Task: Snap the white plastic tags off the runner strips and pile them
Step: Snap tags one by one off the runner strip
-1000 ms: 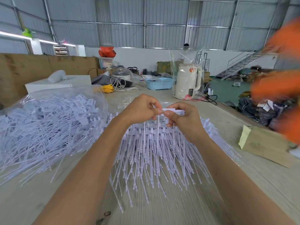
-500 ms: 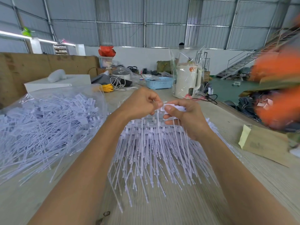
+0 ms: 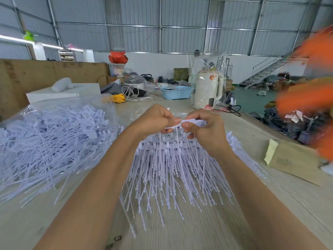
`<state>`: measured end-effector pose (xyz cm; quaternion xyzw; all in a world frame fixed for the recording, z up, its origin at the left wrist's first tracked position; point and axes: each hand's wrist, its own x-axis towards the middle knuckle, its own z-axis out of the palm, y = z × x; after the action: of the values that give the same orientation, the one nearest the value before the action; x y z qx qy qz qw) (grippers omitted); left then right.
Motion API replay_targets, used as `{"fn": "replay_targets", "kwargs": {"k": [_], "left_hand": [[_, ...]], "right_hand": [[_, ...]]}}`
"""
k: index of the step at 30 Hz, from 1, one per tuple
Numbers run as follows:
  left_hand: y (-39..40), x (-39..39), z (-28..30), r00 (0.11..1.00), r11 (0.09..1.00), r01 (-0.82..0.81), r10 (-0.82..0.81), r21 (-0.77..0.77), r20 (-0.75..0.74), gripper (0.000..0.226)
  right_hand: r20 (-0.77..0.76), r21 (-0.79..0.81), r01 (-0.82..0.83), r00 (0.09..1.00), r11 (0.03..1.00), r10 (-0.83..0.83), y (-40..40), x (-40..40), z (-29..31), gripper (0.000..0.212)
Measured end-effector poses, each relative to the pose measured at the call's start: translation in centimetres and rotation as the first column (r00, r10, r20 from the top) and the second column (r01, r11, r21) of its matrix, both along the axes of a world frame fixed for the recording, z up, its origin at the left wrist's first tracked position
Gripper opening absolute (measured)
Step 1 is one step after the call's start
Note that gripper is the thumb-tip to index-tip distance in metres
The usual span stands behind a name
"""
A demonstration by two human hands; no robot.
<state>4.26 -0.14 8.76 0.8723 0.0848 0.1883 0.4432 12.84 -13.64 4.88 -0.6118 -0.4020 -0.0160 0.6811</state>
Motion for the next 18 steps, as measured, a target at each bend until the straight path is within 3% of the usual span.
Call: {"fn": "replay_targets", "kwargs": {"k": [8,11,13,14,16,18], "left_hand": [[0.1,-0.5,0.7,0.999,0.997,0.038,-0.039,-0.074,-0.011,0.019],[1.6,-2.1,1.6,0.990,0.984,0.098,-0.112,-0.150,-0.087,0.015],[2.7,-2.6,2.2,0.993,0.939,0.116,-0.110,-0.324,0.037,0.022],[2.7,-2.4,2.4,0.980,0.867,0.188,-0.137,-0.461,0.142,0.028],[1.4,-1.5,2.5,0.911,0.614,0.407,-0.215,-0.677,0.352,0.038],[-0.5,-0.6,2.2,0.835,0.403,0.549,-0.224,-0.732,0.503,0.037]], "right_hand": [[0.060,0.020,-0.027,0.998,0.999,0.026,-0.6,-0.5,0.6,0.009],[-0.153,0.127,0.174,0.976,0.976,-0.154,-3.2,1.7,1.6,0.012],[-0.359,0.268,0.273,0.918,0.924,-0.167,-5.3,3.0,2.6,0.013],[-0.432,0.302,0.233,0.898,0.924,-0.086,-5.6,3.0,2.8,0.011],[-0.489,0.294,-0.001,0.859,0.956,0.151,-4.3,1.9,2.9,0.006],[-0.484,0.219,-0.233,0.817,0.947,0.313,-2.4,0.3,2.6,0.018]]}}
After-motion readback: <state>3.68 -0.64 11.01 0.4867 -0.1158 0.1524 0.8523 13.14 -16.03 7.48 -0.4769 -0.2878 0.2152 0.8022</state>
